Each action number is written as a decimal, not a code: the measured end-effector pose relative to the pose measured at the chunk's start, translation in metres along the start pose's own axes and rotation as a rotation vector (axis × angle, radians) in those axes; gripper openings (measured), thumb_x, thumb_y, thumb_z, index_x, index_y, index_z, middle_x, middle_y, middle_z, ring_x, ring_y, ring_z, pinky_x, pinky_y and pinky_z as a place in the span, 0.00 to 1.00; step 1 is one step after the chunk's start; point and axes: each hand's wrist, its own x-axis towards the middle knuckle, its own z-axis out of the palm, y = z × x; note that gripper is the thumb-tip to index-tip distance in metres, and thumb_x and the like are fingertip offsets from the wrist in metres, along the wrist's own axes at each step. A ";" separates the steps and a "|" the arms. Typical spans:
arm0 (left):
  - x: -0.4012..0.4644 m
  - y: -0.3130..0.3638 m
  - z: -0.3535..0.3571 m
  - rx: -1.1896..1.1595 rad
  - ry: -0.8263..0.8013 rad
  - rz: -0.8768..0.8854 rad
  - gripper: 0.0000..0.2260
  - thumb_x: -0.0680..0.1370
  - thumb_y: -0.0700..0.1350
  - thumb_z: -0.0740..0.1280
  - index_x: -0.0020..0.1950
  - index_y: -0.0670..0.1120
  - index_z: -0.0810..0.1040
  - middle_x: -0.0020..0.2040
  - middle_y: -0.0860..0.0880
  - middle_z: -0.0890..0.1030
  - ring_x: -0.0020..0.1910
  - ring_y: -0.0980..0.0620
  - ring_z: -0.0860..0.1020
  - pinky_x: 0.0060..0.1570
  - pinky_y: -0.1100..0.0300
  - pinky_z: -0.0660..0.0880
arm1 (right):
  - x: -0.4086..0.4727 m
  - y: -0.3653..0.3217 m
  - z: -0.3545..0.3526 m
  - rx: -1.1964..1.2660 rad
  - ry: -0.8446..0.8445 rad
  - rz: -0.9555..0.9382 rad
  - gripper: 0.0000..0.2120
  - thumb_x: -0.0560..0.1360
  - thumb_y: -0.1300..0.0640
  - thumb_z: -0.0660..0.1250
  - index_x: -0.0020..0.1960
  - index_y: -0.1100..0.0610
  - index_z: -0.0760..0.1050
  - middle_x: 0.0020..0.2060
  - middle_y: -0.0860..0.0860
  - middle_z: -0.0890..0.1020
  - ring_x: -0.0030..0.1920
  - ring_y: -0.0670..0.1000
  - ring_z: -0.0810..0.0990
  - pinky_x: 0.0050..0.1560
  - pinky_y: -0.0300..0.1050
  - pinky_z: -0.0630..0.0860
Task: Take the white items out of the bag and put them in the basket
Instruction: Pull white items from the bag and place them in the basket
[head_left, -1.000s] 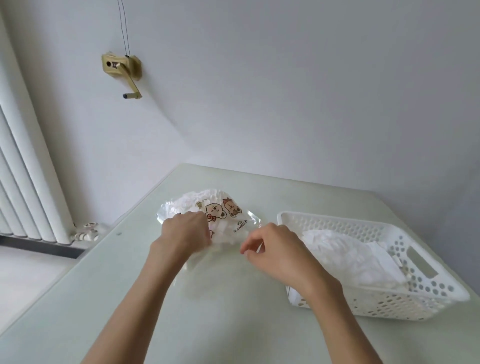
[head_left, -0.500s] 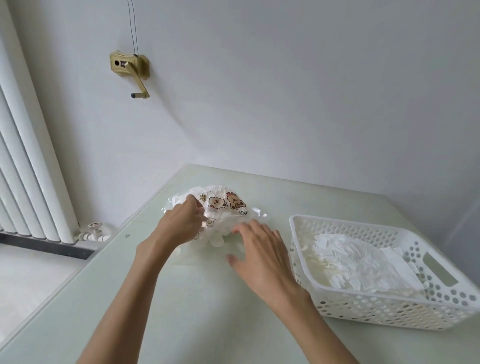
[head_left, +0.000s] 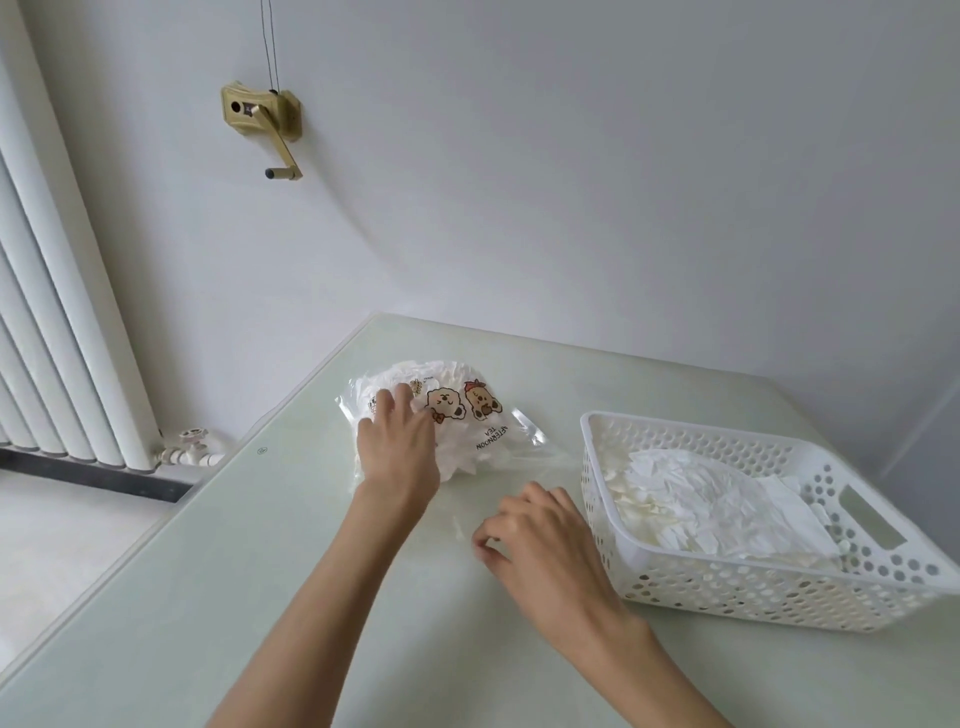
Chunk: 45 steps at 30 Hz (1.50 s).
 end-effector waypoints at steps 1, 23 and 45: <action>0.001 -0.003 0.001 -0.032 0.033 -0.009 0.16 0.76 0.49 0.69 0.62 0.48 0.75 0.67 0.49 0.66 0.67 0.47 0.64 0.53 0.58 0.70 | -0.002 0.000 -0.001 0.009 -0.002 0.007 0.12 0.54 0.51 0.82 0.29 0.44 0.79 0.25 0.42 0.75 0.32 0.46 0.73 0.34 0.37 0.69; 0.007 -0.008 -0.023 -0.421 -0.030 0.015 0.13 0.80 0.54 0.58 0.61 0.51 0.73 0.56 0.47 0.80 0.57 0.43 0.75 0.48 0.56 0.65 | 0.058 -0.004 -0.008 -0.034 0.066 0.368 0.13 0.81 0.54 0.55 0.46 0.51 0.78 0.47 0.52 0.84 0.48 0.55 0.79 0.57 0.45 0.62; -0.006 0.015 -0.015 -0.244 -0.146 0.164 0.19 0.84 0.48 0.52 0.75 0.59 0.60 0.70 0.51 0.64 0.67 0.46 0.63 0.48 0.55 0.68 | 0.008 -0.013 -0.024 -0.080 0.049 0.109 0.18 0.52 0.64 0.82 0.26 0.54 0.71 0.22 0.48 0.75 0.21 0.48 0.74 0.22 0.36 0.45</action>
